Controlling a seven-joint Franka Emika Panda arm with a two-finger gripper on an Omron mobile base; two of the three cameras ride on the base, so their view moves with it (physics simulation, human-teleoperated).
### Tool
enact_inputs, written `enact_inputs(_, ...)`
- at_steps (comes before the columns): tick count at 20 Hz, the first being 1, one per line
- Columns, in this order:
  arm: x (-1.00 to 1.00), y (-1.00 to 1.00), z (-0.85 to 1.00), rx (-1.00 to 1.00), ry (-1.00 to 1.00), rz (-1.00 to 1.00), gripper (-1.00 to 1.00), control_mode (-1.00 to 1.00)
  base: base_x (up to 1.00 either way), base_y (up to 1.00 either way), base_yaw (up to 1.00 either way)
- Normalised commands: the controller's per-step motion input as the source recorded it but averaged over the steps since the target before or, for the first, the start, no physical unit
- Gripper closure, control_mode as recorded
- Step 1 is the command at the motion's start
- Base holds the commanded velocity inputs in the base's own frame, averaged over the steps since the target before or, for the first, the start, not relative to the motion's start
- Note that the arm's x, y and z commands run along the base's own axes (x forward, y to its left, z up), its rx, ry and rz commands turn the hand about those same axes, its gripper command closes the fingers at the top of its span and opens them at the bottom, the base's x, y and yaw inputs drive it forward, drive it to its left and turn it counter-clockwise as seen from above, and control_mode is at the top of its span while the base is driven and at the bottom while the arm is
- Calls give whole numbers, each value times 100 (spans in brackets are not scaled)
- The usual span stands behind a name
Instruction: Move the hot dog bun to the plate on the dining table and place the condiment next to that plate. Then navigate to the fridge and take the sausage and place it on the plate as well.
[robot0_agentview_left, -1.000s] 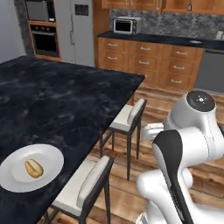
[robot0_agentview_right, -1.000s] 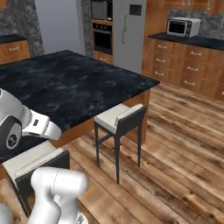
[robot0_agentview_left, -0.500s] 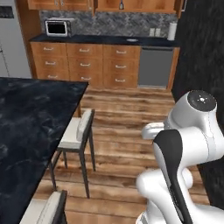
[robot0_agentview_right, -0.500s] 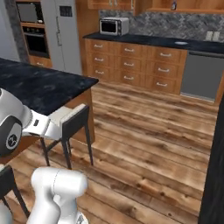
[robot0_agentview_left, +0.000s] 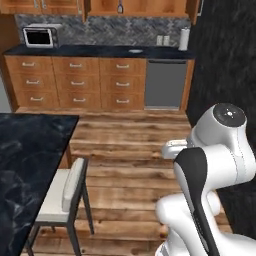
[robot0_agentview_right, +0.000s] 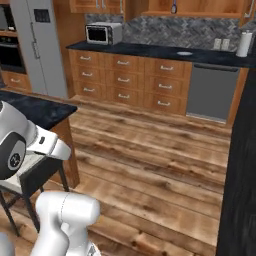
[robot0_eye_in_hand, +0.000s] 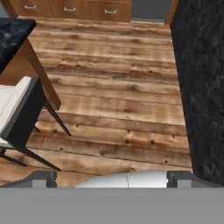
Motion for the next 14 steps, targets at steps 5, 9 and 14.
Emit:
enact_inputs(5,0,0,0,0,0,0,-100,100,100,-42,-14)
enact_inputs(9,0,0,0,0,0,0,-100,100,100,-29,-17)
enact_inputs(14,0,0,0,0,0,0,-100,100,100,-20,-16)
